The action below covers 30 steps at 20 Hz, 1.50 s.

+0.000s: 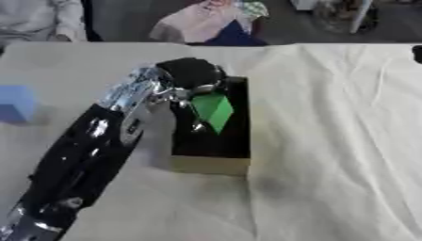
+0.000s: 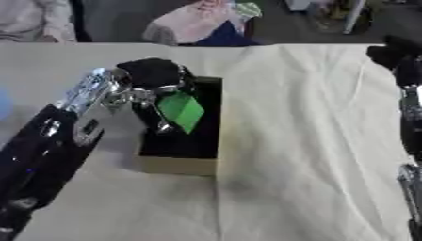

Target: Pick up objects on the table and place them in the box.

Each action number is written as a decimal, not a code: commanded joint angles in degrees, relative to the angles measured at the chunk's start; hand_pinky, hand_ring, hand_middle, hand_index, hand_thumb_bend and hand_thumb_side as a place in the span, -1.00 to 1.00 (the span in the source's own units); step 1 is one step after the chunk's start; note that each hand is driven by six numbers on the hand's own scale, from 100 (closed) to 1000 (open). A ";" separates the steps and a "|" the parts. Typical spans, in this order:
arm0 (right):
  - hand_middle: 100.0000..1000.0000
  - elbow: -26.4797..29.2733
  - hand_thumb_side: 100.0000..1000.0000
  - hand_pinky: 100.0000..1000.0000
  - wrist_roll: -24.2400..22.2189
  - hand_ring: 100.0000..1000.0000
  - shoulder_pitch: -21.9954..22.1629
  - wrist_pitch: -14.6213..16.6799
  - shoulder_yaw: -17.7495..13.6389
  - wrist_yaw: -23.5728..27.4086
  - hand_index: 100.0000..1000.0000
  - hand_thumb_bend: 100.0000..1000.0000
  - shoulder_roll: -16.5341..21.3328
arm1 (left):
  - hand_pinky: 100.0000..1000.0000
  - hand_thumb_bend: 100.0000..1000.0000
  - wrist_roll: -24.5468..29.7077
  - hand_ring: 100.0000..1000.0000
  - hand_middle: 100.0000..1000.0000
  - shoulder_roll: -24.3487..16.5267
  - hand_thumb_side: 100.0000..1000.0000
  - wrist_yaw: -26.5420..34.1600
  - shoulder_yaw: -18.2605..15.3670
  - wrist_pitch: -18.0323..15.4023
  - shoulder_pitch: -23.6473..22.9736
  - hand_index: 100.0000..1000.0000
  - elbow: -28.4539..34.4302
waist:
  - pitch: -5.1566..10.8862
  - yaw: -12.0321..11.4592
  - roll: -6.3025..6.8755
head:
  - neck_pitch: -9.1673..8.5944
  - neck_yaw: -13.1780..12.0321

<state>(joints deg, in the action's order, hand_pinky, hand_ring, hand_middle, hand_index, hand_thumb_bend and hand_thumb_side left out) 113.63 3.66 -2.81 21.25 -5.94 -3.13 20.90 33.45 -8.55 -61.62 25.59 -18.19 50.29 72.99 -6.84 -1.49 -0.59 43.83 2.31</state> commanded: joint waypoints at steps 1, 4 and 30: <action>0.25 0.96 0.74 0.63 -0.19 0.55 -0.56 0.03 -0.16 0.32 0.64 -1.00 0.61 | 0.21 -0.48 1.60 0.34 0.30 0.13 -0.66 -0.69 0.09 -1.02 0.66 0.54 -0.12 | 0.53 0.05 -0.08 | 0.28 1.01; 0.25 0.96 0.74 0.63 -0.20 0.55 -0.55 0.03 -0.20 0.32 0.64 -1.00 0.56 | 0.41 -0.27 3.36 0.51 0.50 0.17 -0.55 -1.74 0.10 -1.95 0.48 0.70 -0.51 | 0.49 0.03 -0.08 | 0.28 1.81; 0.25 0.96 0.73 0.63 0.53 0.55 0.18 0.10 -1.11 -0.18 0.64 -1.00 0.74 | 0.51 -0.44 1.03 0.64 0.56 -14.34 -0.45 14.81 -9.36 5.66 -0.04 0.77 20.26 | 0.74 -1.21 0.13 | 0.28 3.65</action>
<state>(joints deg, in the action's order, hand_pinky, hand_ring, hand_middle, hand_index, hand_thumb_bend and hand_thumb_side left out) 113.63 3.92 -2.44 21.28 -6.40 -3.15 20.44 33.99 -19.81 -48.58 17.75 -13.25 49.48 91.41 -6.88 -2.70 -0.44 43.83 5.54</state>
